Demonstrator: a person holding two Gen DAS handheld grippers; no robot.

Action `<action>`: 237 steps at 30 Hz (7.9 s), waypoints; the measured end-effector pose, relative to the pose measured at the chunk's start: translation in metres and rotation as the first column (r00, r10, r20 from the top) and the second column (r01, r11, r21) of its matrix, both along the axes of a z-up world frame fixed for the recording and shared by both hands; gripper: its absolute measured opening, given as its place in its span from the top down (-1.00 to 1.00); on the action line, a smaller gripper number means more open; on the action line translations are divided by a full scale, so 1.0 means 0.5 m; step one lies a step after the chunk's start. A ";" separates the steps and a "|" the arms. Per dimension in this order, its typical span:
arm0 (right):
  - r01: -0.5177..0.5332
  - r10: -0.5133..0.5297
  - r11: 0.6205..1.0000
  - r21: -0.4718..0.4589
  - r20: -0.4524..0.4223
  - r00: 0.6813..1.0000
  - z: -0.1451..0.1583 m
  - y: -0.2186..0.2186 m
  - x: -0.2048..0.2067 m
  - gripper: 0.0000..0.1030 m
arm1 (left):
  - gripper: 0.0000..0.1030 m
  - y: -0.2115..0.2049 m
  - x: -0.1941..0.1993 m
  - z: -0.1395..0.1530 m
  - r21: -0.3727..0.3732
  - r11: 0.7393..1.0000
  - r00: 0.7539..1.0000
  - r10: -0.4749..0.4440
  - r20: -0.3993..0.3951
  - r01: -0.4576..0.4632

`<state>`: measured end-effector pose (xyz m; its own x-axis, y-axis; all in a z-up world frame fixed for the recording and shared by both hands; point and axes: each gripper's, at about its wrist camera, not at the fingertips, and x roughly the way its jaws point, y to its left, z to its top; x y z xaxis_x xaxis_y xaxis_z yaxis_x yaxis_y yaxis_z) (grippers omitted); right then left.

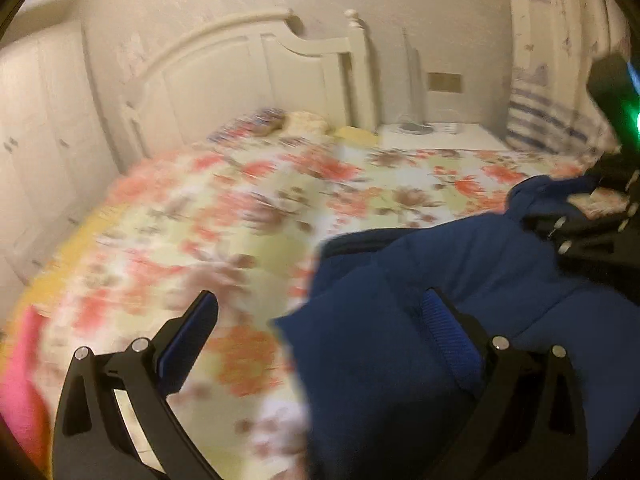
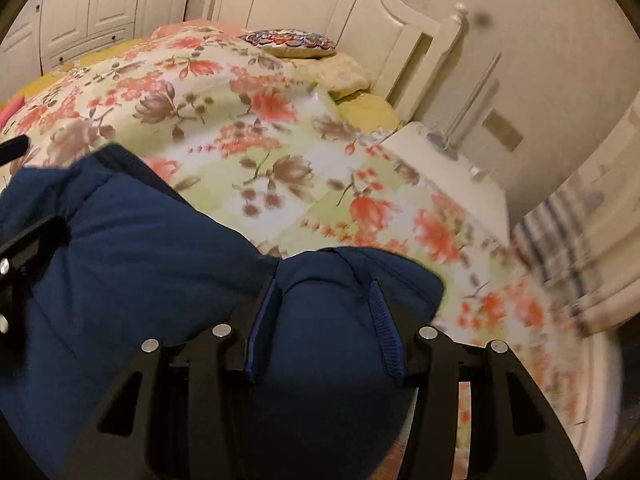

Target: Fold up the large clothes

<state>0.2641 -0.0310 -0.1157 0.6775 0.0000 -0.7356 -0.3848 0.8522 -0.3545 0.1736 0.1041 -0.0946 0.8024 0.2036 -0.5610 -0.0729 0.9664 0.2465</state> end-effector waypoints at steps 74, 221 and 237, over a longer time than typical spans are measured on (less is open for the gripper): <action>0.104 0.210 0.615 0.781 -0.289 0.934 -0.074 -0.218 -0.304 -0.71 | -0.65 0.141 -0.121 -0.142 -0.832 0.523 0.834 -0.530 -0.151 0.182; 0.220 -0.302 0.903 0.368 0.179 0.936 0.220 -0.352 -0.434 -0.91 | -0.96 -0.343 -0.275 0.246 -0.120 0.962 0.955 -0.220 0.199 0.246; 0.324 -0.395 0.872 0.368 0.135 0.909 0.167 -0.460 -0.375 -0.91 | -0.96 -0.290 -0.097 0.133 -0.197 0.934 0.953 -0.303 0.003 0.298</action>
